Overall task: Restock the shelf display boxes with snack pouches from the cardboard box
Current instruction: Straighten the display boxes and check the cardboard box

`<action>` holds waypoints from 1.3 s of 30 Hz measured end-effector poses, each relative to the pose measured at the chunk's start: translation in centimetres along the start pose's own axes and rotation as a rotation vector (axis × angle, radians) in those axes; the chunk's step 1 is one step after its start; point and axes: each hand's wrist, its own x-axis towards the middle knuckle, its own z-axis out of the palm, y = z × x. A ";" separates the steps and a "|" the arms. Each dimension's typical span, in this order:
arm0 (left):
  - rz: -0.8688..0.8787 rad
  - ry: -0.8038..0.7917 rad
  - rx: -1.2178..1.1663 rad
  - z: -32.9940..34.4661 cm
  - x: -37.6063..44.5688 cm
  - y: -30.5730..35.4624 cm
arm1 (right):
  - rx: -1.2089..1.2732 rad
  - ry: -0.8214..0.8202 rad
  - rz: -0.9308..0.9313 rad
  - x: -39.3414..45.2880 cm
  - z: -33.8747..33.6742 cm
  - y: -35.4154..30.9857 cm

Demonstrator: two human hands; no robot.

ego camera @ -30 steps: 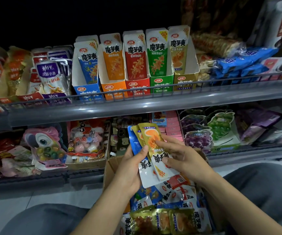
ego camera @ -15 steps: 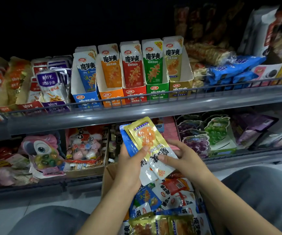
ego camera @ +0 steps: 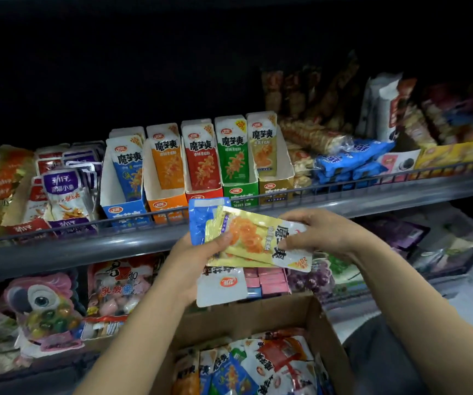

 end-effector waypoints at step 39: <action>0.167 -0.072 -0.232 3.5 7.3 3.5 | -0.524 0.417 -0.085 11.5 -12.5 -14.2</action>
